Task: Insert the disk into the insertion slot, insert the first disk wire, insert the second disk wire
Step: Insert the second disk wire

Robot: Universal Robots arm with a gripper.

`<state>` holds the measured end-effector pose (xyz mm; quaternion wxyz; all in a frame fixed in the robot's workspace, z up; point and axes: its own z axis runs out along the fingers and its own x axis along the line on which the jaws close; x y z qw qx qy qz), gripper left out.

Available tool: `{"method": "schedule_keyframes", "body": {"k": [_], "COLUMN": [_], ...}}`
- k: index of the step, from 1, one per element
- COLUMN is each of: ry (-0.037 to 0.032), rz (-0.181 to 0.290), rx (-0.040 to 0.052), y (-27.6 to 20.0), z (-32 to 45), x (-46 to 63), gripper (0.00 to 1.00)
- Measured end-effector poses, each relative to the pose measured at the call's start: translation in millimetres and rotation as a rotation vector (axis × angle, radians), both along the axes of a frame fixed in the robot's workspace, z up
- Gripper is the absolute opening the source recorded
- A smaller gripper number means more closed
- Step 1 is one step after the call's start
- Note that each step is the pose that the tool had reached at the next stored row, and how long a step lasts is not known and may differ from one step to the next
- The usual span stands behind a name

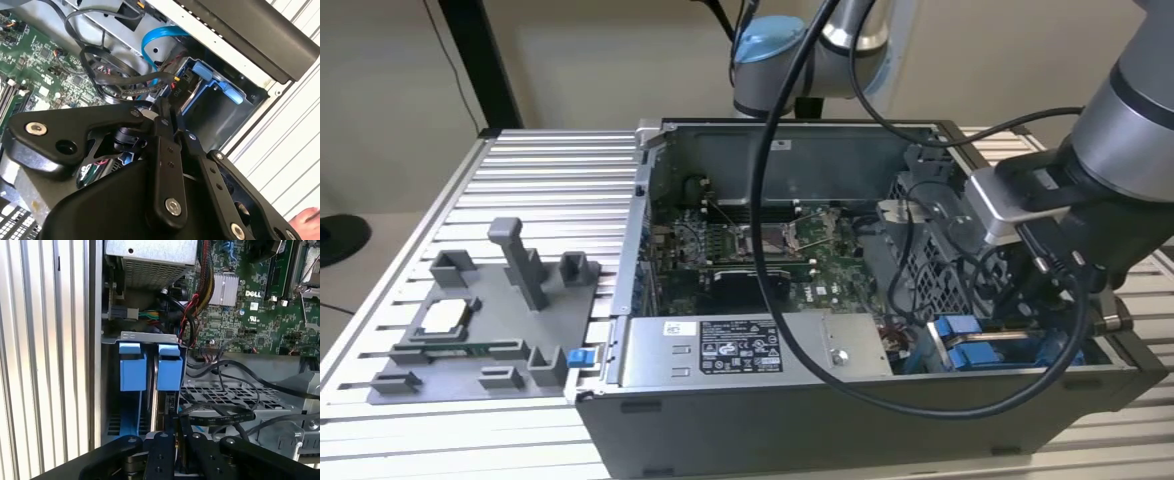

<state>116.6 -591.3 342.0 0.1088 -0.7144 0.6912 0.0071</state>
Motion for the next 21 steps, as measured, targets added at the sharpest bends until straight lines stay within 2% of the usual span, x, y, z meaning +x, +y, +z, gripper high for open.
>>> {"method": "schedule_keyframes", "body": {"k": [18,19,21], "ry": [0.0000,0.0001,-0.0001], "rz": [-0.002,-0.002,-0.002], "rx": [0.0023,0.0035,0.0077], "y": [0.0,0.0,0.0], "z": [-7.4,-7.8,-8.3], "x": [1.7,1.6,1.7], "gripper": [0.00,1.00,1.00]}}
